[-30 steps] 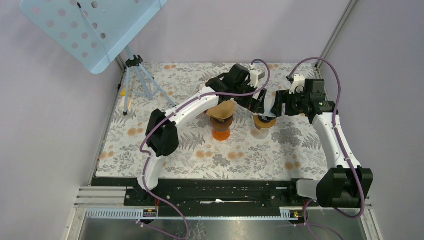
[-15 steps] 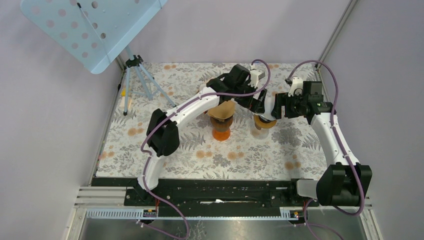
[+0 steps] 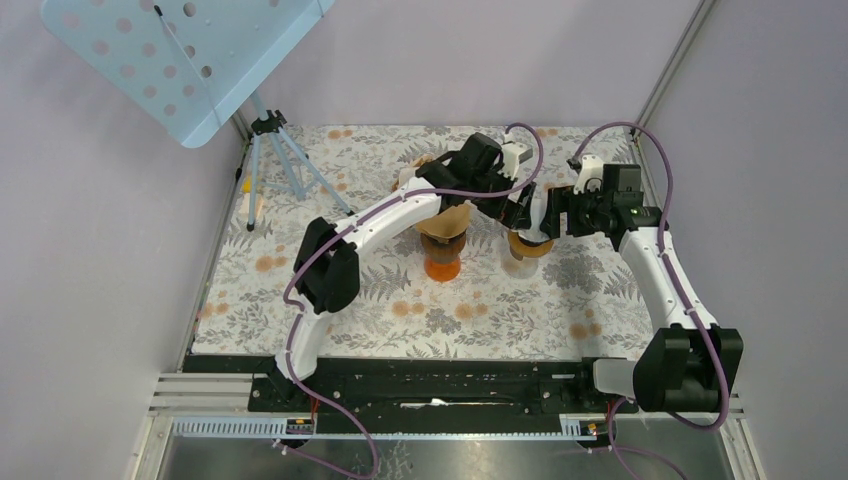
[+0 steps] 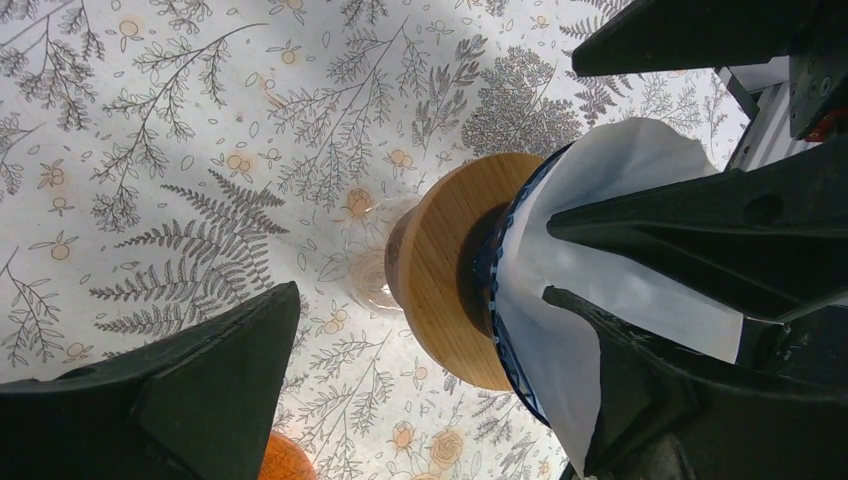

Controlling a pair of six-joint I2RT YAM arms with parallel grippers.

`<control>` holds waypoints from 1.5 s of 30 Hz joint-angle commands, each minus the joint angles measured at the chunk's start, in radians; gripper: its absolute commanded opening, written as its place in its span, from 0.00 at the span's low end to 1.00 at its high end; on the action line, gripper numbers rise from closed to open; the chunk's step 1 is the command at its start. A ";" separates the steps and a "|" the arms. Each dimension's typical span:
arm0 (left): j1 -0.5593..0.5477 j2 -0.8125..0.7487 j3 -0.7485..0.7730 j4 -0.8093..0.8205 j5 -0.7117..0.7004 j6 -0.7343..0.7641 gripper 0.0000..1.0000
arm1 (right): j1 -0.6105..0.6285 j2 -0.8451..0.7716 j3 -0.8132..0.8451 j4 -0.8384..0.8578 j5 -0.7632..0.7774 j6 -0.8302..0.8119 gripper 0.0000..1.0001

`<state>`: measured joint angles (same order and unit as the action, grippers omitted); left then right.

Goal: Place the coffee filter in the dripper
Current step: Place the coffee filter in the coffee dripper.

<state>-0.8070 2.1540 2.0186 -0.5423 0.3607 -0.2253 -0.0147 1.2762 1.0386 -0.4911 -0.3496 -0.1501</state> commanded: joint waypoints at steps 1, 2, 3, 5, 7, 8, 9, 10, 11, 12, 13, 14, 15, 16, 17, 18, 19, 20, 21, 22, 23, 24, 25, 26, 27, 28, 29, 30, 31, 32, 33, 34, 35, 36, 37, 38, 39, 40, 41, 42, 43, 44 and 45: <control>-0.003 -0.011 -0.025 0.015 -0.051 0.054 0.99 | 0.010 -0.010 -0.027 0.004 0.030 -0.013 0.84; -0.003 -0.011 -0.025 0.015 -0.051 0.056 0.99 | 0.010 -0.012 -0.027 0.002 0.032 -0.014 0.84; -0.003 -0.012 -0.024 0.014 -0.051 0.058 0.99 | 0.010 -0.014 -0.025 0.000 0.034 -0.015 0.84; -0.003 -0.015 -0.021 0.014 -0.049 0.061 0.99 | 0.010 -0.020 -0.014 -0.008 0.039 -0.016 0.84; -0.003 -0.019 -0.016 0.013 -0.049 0.064 0.99 | 0.010 -0.024 0.001 -0.017 0.044 -0.017 0.84; -0.003 -0.024 -0.012 0.012 -0.049 0.065 0.99 | 0.010 -0.027 0.011 -0.022 0.046 -0.017 0.84; -0.003 -0.025 -0.007 0.010 -0.049 0.067 0.99 | 0.009 -0.029 0.021 -0.027 0.045 -0.016 0.84; -0.003 -0.028 0.000 0.007 -0.048 0.069 0.99 | 0.010 -0.029 0.032 -0.032 0.042 -0.015 0.84; -0.003 -0.028 0.007 0.003 -0.050 0.070 0.99 | 0.010 -0.028 0.042 -0.038 0.039 -0.014 0.84; -0.003 -0.029 0.012 0.000 -0.050 0.071 0.99 | 0.010 -0.029 0.051 -0.045 0.034 -0.011 0.84; -0.003 -0.032 0.016 -0.001 -0.050 0.072 0.99 | 0.009 -0.028 0.061 -0.050 0.028 -0.007 0.84; -0.003 -0.033 0.018 -0.001 -0.051 0.073 0.99 | 0.010 -0.028 0.068 -0.056 0.022 -0.002 0.84; -0.003 -0.034 0.021 -0.001 -0.051 0.073 0.99 | 0.010 -0.026 0.076 -0.061 0.015 0.001 0.84; -0.003 -0.035 0.025 -0.003 -0.050 0.073 0.99 | 0.009 -0.025 0.082 -0.065 0.008 0.006 0.84; -0.003 -0.034 0.030 -0.005 -0.049 0.073 0.99 | 0.010 -0.024 0.088 -0.069 0.002 0.009 0.84; -0.003 -0.034 0.035 -0.008 -0.049 0.073 0.99 | 0.009 -0.025 0.092 -0.072 -0.005 0.013 0.84; -0.003 -0.033 0.042 -0.010 -0.048 0.073 0.99 | 0.009 -0.026 0.095 -0.075 -0.011 0.016 0.84; -0.003 -0.034 0.045 -0.011 -0.047 0.073 0.99 | 0.010 -0.026 0.099 -0.079 -0.015 0.018 0.84; -0.003 -0.034 0.050 -0.011 -0.046 0.073 0.99 | 0.009 -0.025 0.102 -0.082 -0.019 0.020 0.84; -0.003 -0.033 0.053 -0.011 -0.043 0.073 0.99 | 0.009 -0.026 0.103 -0.083 -0.022 0.021 0.84; -0.003 -0.033 0.059 -0.013 -0.040 0.072 0.99 | 0.009 -0.026 0.103 -0.085 -0.024 0.023 0.84; -0.003 -0.033 0.064 -0.015 -0.039 0.071 0.99 | 0.009 -0.025 0.104 -0.087 -0.026 0.023 0.84; -0.003 -0.033 0.069 -0.017 -0.034 0.068 0.99 | 0.010 -0.027 0.105 -0.088 -0.027 0.023 0.84; -0.003 -0.031 0.071 -0.019 -0.031 0.065 0.99 | 0.009 -0.025 0.106 -0.089 -0.028 0.023 0.84; -0.003 -0.032 0.075 -0.020 -0.025 0.062 0.99 | 0.010 -0.027 0.106 -0.091 -0.028 0.023 0.84; -0.003 -0.033 0.077 -0.021 -0.021 0.060 0.99 | 0.009 -0.027 0.106 -0.091 -0.027 0.023 0.84; -0.003 -0.032 0.080 -0.022 -0.017 0.058 0.99 | 0.010 -0.028 0.106 -0.092 -0.028 0.023 0.84; -0.003 -0.034 0.082 -0.022 -0.012 0.053 0.99 | 0.009 -0.028 0.108 -0.093 -0.029 0.024 0.84; -0.003 -0.034 0.085 -0.022 -0.009 0.051 0.99 | 0.009 -0.028 0.110 -0.094 -0.029 0.023 0.84; -0.003 -0.035 0.088 -0.022 -0.004 0.048 0.99 | 0.010 -0.030 0.111 -0.096 -0.031 0.023 0.84; -0.003 -0.035 0.092 -0.022 0.000 0.046 0.99 | 0.009 -0.030 0.114 -0.098 -0.032 0.024 0.84; -0.003 -0.037 0.093 -0.022 0.003 0.046 0.99 | 0.010 -0.031 0.118 -0.099 -0.032 0.023 0.84; -0.003 -0.038 0.095 -0.022 0.003 0.045 0.99 | 0.009 -0.032 0.119 -0.101 -0.031 0.023 0.84; -0.003 -0.039 0.098 -0.023 0.003 0.044 0.99 | 0.009 -0.032 0.121 -0.102 -0.032 0.023 0.84; -0.003 -0.040 0.100 -0.024 0.004 0.043 0.99 | 0.010 -0.033 0.122 -0.104 -0.032 0.023 0.84; -0.002 -0.042 0.103 -0.025 0.006 0.043 0.99 | 0.009 -0.032 0.122 -0.104 -0.032 0.024 0.84; -0.003 -0.042 0.108 -0.027 0.008 0.042 0.99 | 0.009 -0.034 0.123 -0.104 -0.032 0.024 0.84; -0.003 -0.043 0.112 -0.028 0.009 0.041 0.99 | 0.008 -0.034 0.122 -0.105 -0.032 0.024 0.84; -0.003 -0.045 0.116 -0.030 0.012 0.040 0.99 | 0.010 -0.033 0.124 -0.106 -0.032 0.026 0.84; -0.003 -0.047 0.119 -0.031 0.015 0.040 0.99 | 0.009 -0.033 0.124 -0.106 -0.032 0.025 0.84; -0.003 -0.049 0.121 -0.031 0.016 0.040 0.99 | 0.010 -0.033 0.126 -0.107 -0.031 0.025 0.84; -0.003 -0.052 0.121 -0.031 0.017 0.038 0.99 | 0.009 -0.032 0.127 -0.108 -0.031 0.026 0.84; -0.003 -0.054 0.122 -0.031 0.018 0.038 0.99 | 0.009 -0.031 0.129 -0.110 -0.031 0.023 0.84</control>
<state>-0.8101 2.1532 2.0872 -0.5957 0.3538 -0.1802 -0.0074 1.2686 1.1156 -0.5930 -0.3607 -0.1333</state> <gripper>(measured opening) 0.989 0.842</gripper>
